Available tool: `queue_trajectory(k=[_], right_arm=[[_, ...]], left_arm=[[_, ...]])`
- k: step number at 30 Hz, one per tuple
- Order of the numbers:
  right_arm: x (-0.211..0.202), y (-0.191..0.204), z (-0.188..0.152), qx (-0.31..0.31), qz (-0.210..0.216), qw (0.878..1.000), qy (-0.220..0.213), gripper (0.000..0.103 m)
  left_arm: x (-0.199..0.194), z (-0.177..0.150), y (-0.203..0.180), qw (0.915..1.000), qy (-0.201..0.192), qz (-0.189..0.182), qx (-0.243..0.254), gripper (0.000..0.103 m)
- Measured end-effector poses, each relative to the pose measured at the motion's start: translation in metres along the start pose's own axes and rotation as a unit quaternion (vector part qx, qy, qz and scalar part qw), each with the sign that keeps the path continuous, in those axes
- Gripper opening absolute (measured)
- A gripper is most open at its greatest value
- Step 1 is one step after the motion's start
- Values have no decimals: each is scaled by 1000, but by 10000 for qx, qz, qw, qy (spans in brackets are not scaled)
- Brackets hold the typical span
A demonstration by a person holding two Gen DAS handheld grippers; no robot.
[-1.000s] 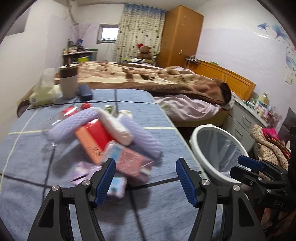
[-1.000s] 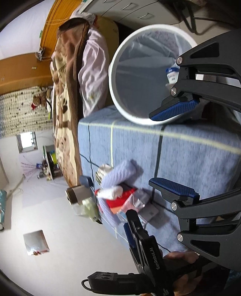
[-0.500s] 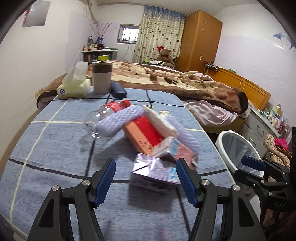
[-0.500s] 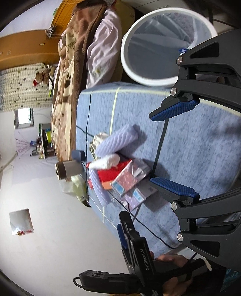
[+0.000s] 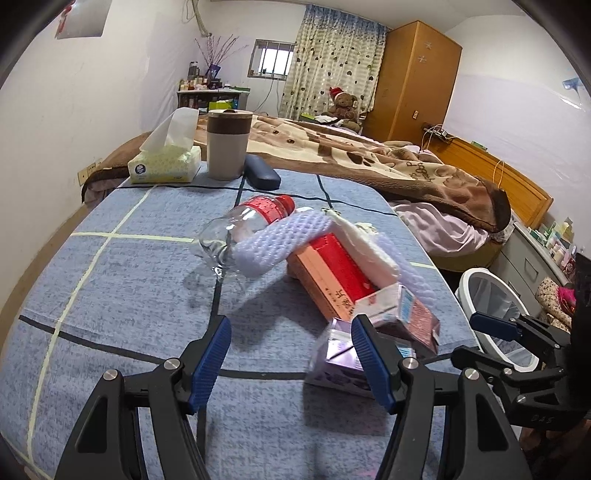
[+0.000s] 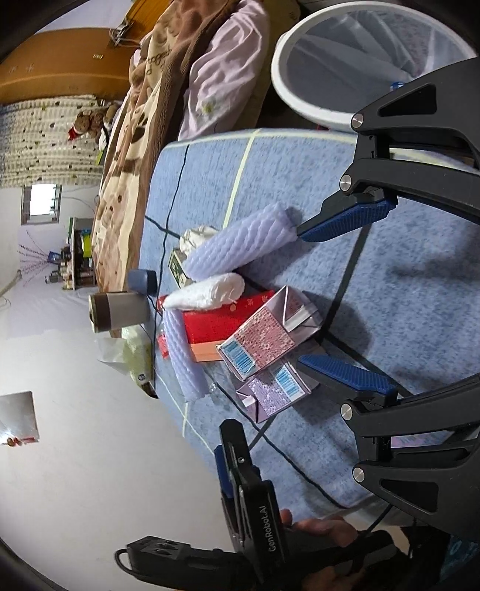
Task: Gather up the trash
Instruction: 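Move both tools back over the trash pile on the bed, then grasp the white foam mesh sleeve with the left tool while the right tool grasps the pink carton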
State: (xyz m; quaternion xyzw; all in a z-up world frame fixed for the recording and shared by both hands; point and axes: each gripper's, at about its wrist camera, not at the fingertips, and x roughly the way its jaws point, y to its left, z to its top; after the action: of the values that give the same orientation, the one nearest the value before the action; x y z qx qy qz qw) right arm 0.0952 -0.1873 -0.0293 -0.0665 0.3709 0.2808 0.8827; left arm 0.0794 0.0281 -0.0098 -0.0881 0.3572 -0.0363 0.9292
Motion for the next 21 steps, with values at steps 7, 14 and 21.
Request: queue_trajectory(k=[7, 14, 21], right_arm=[[16, 5, 5, -243, 91, 9995, 177, 65], [27, 5, 8, -367, 130, 9989, 266, 65], [23, 8, 4, -369, 154, 9991, 174, 45]], left_arm=[[8, 6, 15, 10000, -7, 16, -82, 67], [16, 15, 21, 10000, -7, 10, 5, 67], [30, 32, 19, 9998, -11, 44, 210, 67]])
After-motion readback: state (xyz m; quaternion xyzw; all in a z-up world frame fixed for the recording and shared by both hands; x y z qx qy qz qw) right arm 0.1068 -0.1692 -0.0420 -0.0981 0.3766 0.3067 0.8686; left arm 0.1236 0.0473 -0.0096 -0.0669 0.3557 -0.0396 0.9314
